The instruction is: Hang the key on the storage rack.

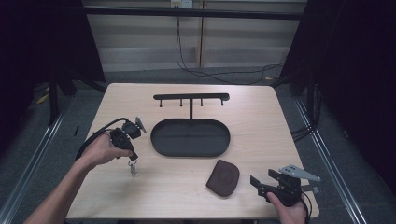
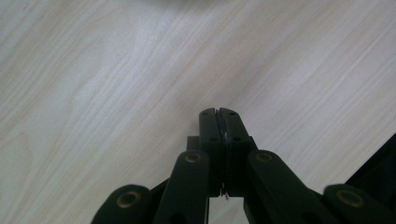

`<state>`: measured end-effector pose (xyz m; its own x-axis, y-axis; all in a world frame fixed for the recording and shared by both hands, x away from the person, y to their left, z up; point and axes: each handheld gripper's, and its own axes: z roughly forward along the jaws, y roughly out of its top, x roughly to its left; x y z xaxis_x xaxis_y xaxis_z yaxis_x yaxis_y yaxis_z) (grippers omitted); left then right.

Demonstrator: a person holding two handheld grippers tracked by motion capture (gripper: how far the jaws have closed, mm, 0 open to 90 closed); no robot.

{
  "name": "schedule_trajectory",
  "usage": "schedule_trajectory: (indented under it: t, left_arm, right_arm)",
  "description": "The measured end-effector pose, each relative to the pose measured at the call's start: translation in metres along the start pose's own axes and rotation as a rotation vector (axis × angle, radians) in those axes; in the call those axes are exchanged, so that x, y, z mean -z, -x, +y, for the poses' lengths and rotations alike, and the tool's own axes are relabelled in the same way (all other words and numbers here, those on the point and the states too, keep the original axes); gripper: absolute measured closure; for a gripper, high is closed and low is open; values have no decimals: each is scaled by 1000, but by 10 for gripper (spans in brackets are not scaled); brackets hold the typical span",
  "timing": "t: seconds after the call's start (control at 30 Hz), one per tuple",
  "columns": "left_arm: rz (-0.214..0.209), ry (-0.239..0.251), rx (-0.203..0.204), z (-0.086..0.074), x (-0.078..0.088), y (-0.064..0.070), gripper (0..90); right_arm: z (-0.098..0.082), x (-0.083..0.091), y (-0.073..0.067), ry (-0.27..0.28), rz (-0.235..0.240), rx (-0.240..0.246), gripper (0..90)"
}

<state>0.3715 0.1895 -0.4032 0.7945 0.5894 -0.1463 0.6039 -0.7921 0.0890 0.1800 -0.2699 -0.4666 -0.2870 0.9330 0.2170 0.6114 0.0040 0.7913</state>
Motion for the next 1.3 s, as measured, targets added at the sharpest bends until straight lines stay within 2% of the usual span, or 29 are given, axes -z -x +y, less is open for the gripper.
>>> schedule_trajectory:
  t: [0.2, 0.43, 0.53, 0.8, 1.03, 1.13, 1.2, 1.23, 1.3]
  left_arm:
    - [31, -3, 29, 0, 15, 1, 895]
    - [44, -8, 7, 2, 32, 4, 895]
    - [66, -26, 2, 4, 36, 6, 895]
    - [66, 8, 5, 10, 52, 7, 894]
    - [69, 3, -1, 15, 62, 10, 895]
    - [78, 0, 3, 18, 71, 13, 894]
    - [83, 19, 5, 20, 78, 15, 894]
    - [85, 15, -8, 22, 81, 15, 894]
    - [98, 32, 0, 24, 87, 18, 894]
  right_arm:
    - [0, 0, 0, -2, 1, 1, 186]
    - [0, -1, 0, -3, 0, 2, 187]
    - [0, -1, 0, -3, 0, 3, 187]
    - [0, -1, 0, -6, 0, 2, 186]
    - [0, -1, 0, -7, 0, 3, 186]
    - [0, -2, 0, -9, 0, 2, 187]
    - [0, -2, 0, -16, 5, 1, 186]
    - [0, -2, -1, -15, 5, 3, 186]
    - [0, -2, 0, -14, 5, 5, 186]
